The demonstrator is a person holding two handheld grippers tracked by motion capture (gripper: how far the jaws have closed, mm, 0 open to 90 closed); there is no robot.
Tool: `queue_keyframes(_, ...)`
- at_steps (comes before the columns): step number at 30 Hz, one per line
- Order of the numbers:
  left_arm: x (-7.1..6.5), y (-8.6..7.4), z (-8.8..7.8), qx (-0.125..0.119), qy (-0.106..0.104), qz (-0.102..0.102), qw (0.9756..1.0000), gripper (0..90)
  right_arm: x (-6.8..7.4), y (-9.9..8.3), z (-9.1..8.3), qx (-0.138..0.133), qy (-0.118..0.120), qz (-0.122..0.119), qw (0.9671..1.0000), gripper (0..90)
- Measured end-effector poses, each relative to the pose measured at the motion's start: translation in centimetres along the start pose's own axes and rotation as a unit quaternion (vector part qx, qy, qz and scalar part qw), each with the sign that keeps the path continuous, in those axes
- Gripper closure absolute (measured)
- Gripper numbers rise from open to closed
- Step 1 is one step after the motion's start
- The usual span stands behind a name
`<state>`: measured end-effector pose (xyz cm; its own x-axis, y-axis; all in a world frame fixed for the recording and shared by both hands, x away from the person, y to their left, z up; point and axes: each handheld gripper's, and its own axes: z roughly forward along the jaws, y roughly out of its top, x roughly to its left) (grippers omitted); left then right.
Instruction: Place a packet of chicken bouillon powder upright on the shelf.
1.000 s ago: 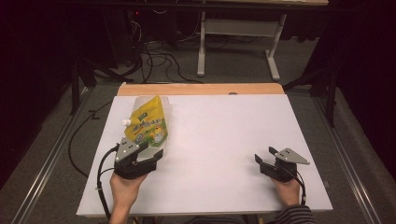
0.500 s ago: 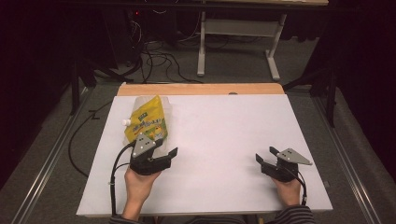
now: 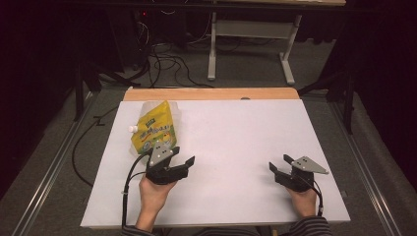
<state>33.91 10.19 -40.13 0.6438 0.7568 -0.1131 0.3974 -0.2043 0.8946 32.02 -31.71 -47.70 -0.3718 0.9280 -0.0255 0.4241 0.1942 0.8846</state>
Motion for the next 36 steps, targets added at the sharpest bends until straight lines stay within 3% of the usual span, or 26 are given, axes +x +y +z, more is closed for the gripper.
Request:
queue_keyframes(7, -0.8, -0.3, 1.7, 0.005, 0.002, 0.001, 1.0000, 35.0, -0.1, 0.0, -0.1, -0.005, 0.002, 0.003, 1.0000, 34.2)
queue_keyframes(14, -1.4, -0.5, 2.9, 0.009, -0.009, 0.002, 0.9999, 34.2, -0.1, 0.0, 0.0, -0.002, 0.004, 0.003, 1.0000, 34.3)
queue_keyframes(36, -2.0, -1.0, 3.8, 0.021, -0.013, 0.012, 0.9996, 31.5, -0.1, 0.0, -0.1, -0.006, 0.003, 0.001, 1.0000, 34.1)
